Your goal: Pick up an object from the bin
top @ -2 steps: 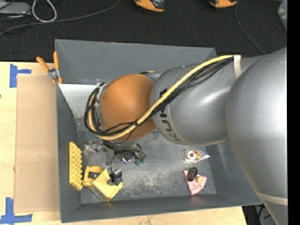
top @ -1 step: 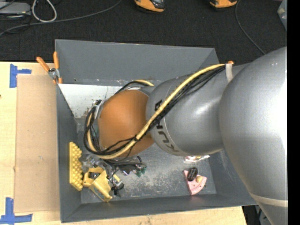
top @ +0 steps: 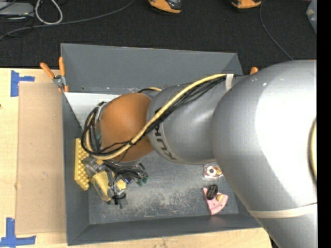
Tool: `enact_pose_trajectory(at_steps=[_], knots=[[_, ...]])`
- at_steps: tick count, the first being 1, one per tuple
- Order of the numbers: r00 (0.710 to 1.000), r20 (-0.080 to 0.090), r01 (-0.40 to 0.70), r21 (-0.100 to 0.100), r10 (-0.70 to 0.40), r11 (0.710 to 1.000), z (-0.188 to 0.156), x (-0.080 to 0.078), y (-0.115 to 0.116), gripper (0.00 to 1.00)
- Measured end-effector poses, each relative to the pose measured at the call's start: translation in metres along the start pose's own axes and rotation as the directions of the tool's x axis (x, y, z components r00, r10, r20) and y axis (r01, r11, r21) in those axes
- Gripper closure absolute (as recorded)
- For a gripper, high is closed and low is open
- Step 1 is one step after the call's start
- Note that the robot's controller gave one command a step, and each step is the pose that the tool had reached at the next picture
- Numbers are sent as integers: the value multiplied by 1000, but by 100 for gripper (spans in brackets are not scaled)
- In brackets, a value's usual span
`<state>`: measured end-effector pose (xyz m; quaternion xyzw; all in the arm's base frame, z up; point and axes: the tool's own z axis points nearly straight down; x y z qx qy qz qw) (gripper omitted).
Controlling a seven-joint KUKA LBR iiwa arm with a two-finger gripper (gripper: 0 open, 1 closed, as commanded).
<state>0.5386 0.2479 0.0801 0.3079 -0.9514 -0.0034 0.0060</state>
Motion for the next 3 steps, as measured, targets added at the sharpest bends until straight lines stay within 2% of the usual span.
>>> enact_pose_trajectory(at_steps=[1, 3], knots=[[980, 41, 194, 14, -194, 981, -2, 49, 15, 100], [976, 47, 213, 16, -214, 977, -2, 52, 14, 100]])
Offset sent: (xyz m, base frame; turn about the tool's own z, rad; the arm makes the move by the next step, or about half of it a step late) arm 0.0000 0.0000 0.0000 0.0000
